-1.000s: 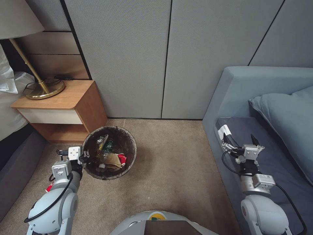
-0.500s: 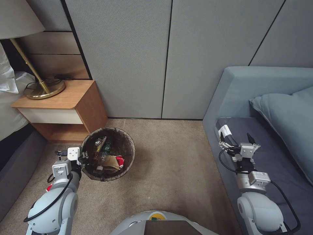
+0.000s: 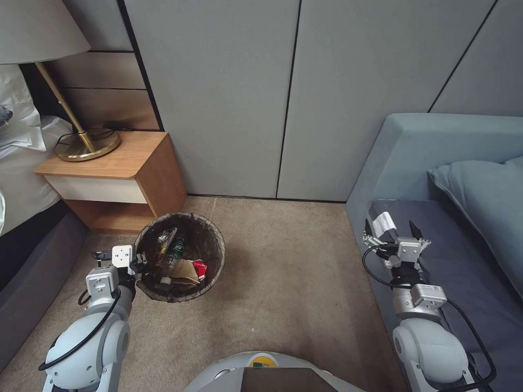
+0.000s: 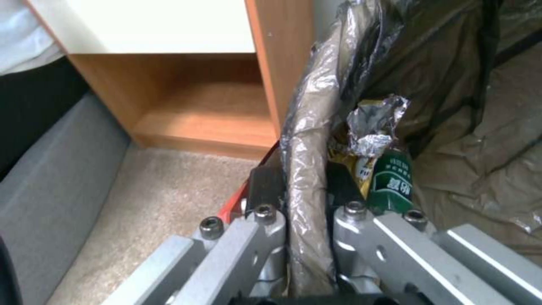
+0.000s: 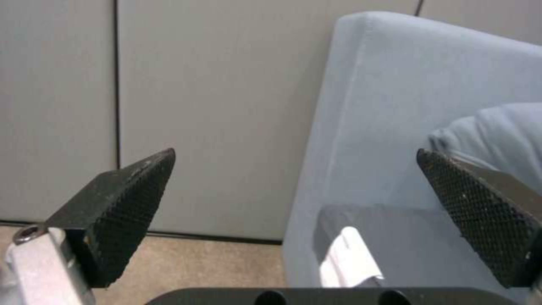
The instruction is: Pick up the trash bin, then pick up the garbage from the floor and place it into the trash bin.
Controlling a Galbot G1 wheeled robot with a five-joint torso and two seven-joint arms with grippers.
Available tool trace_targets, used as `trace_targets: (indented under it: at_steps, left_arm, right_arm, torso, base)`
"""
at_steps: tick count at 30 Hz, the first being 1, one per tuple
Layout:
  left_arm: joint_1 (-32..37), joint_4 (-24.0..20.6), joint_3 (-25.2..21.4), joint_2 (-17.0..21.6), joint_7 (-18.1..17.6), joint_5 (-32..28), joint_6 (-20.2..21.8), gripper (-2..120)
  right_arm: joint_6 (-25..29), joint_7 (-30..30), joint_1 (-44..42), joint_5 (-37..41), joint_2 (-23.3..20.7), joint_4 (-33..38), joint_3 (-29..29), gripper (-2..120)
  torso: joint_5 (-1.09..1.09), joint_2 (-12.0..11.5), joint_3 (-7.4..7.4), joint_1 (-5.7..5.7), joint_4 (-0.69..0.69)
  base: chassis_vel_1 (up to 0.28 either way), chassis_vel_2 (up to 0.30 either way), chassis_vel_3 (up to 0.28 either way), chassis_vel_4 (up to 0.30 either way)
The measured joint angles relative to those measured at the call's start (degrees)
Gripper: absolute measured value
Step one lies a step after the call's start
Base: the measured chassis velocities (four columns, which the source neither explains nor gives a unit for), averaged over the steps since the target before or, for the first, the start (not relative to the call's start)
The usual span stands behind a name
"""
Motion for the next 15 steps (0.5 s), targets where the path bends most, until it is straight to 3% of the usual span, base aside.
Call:
trace_targets:
  at_steps: [15]
  left_arm:
    - [0.0, 0.2, -0.1, 0.0, 0.2, 0.0, 0.1, 4]
  right_arm:
    - [-0.3, 0.3, 0.6, -0.5, 0.2, -0.4, -1.0, 100]
  torso:
    - [0.00, 0.0, 0.00, 0.00, 0.00]
  base:
    - [0.006, 0.005, 0.007, 0.004]
